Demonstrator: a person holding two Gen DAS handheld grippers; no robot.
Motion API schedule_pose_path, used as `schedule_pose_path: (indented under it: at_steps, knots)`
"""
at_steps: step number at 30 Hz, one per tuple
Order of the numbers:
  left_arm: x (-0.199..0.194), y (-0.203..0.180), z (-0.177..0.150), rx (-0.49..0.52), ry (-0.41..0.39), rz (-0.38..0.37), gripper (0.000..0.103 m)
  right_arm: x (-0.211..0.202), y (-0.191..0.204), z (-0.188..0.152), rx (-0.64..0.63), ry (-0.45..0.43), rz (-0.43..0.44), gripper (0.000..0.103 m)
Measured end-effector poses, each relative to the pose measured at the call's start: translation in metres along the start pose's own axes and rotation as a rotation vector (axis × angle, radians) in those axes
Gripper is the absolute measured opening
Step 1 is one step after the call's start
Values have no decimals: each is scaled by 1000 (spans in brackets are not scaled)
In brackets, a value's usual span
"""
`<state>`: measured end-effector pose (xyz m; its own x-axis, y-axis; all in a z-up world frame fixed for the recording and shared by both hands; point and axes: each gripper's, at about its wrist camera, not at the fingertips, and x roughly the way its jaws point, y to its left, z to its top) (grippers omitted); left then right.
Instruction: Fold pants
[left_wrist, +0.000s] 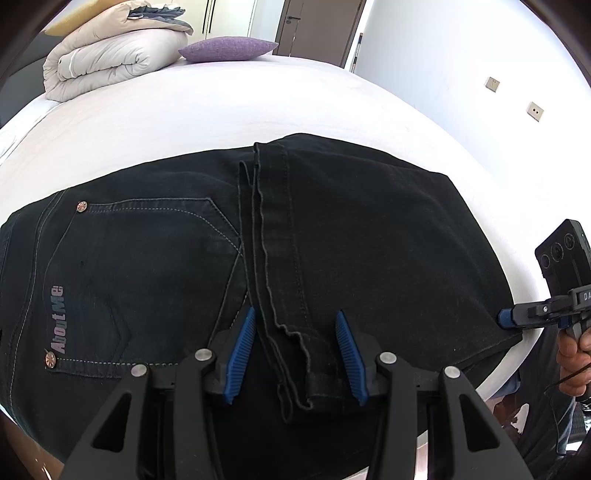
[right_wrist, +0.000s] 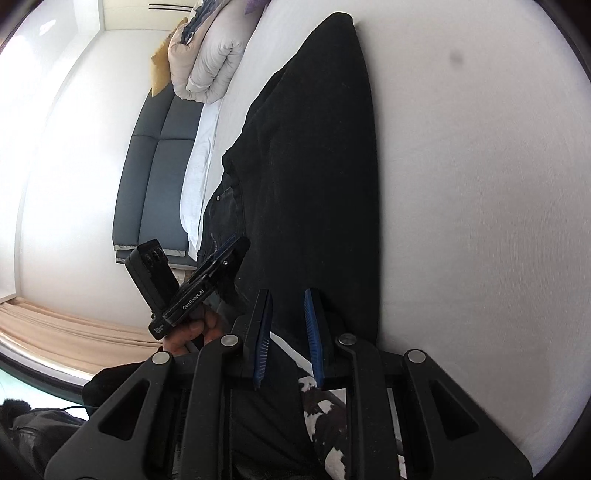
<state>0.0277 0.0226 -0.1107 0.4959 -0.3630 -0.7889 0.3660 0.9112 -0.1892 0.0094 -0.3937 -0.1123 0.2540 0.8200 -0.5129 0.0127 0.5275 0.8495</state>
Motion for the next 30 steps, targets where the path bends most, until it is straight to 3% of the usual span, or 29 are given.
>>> schedule_pose_path:
  at_steps: [2,6,9,11,15,19,22,24,30]
  knots:
    - [0,1,-2,-6,-8,-1,47,0,6,-4,-32,-2,-56,1]
    - [-4,6,-5,-47,-25,-22,47,3,-3,-5,-35,-16,-34,0]
    - [-25,24,-7,-159,-83,-82,46,3,-5,-8,-52,-27,-56,0]
    - [-53,45,-15,-268,-184,-103,47,4,-5,-8,-51,-32,-56,0]
    - [-117,114,-48,-564,-432,-98,76,6,-4,-9,-49,-54,-51,0]
    - [-152,176,-91,-817,-566,-65,78,7,-3,-7,-51,-89,-44,0]
    - [-146,208,-120,-1007,-590,-135,78,7,-3,-8,-42,-119,-37,0]
    - [-132,217,-132,-1075,-568,-183,78,7,-4,-7,-35,-128,-34,0]
    - [-106,211,-125,-1086,-495,-245,78,8,-3,-5,-21,-129,-34,0]
